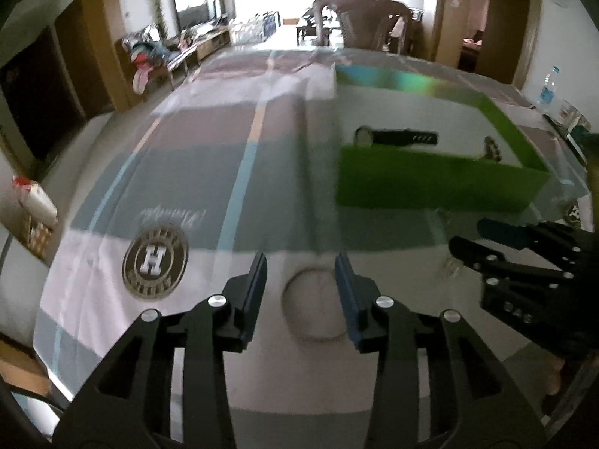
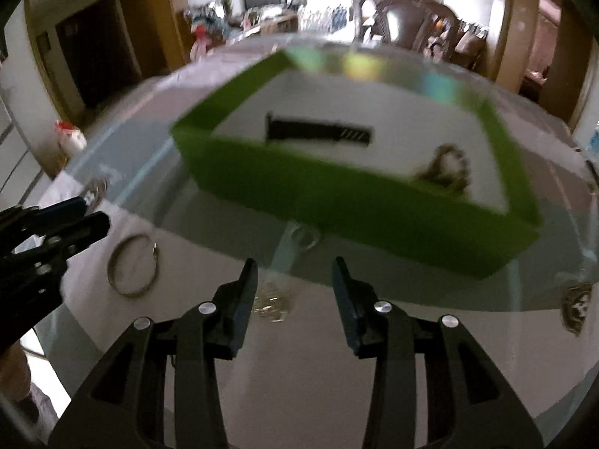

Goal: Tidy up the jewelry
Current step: 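Carry both items over the green box and open both grippers to drop them, then move the left gripper to the silver bangle while the right gripper moves to another silver charm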

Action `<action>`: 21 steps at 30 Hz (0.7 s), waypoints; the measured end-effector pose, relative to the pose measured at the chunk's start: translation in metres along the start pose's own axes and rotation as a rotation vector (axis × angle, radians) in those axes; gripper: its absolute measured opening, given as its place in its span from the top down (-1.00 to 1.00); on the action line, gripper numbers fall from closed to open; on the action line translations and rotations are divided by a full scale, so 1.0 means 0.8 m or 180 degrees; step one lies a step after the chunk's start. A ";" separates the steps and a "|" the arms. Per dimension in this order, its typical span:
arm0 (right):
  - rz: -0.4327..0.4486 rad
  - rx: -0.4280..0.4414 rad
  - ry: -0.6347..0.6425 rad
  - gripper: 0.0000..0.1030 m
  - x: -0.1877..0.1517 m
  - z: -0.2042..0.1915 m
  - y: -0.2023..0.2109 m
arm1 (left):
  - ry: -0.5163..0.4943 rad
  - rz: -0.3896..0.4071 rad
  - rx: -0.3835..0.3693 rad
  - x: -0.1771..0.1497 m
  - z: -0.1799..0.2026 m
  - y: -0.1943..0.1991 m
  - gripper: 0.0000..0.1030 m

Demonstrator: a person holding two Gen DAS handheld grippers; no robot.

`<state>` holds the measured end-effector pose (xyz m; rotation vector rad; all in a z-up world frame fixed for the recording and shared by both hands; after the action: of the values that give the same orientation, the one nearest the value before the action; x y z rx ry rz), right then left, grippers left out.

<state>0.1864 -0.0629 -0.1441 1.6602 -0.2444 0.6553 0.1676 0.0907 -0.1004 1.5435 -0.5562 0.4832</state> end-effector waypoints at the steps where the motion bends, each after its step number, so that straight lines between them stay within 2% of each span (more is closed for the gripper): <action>1: -0.0041 -0.0045 0.0027 0.26 -0.004 -0.002 -0.005 | 0.0008 -0.0013 0.0006 -0.005 -0.004 -0.001 0.20; 4: -0.0077 -0.0082 0.0069 0.58 -0.013 -0.005 -0.008 | -0.0009 -0.0050 0.0021 -0.014 -0.011 -0.005 0.13; 13: -0.0042 -0.0191 -0.0167 0.60 -0.056 0.057 0.025 | 0.0003 -0.0248 -0.0083 -0.035 -0.003 -0.031 0.18; 16: 0.0021 -0.0244 -0.0265 0.60 -0.073 0.081 0.037 | -0.0047 -0.0326 -0.0178 -0.042 0.013 -0.039 0.26; 21: 0.0108 -0.0263 -0.0548 0.59 -0.091 0.120 0.051 | -0.0211 -0.0297 -0.0282 -0.048 0.044 -0.037 0.22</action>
<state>0.1329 -0.1781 -0.1560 1.6371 -0.4191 0.5210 0.1538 0.0581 -0.1489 1.4978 -0.5469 0.3327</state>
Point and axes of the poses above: each gripper's, at about its wrist camera, not at the fingertips, and y roughly against the way its jaws point, z to its right, x to its top, the point moved 7 cm from there along -y, roughly the way its jaws point, and after that the axes turned 2 degrees about -y, right-handed, at the moved point
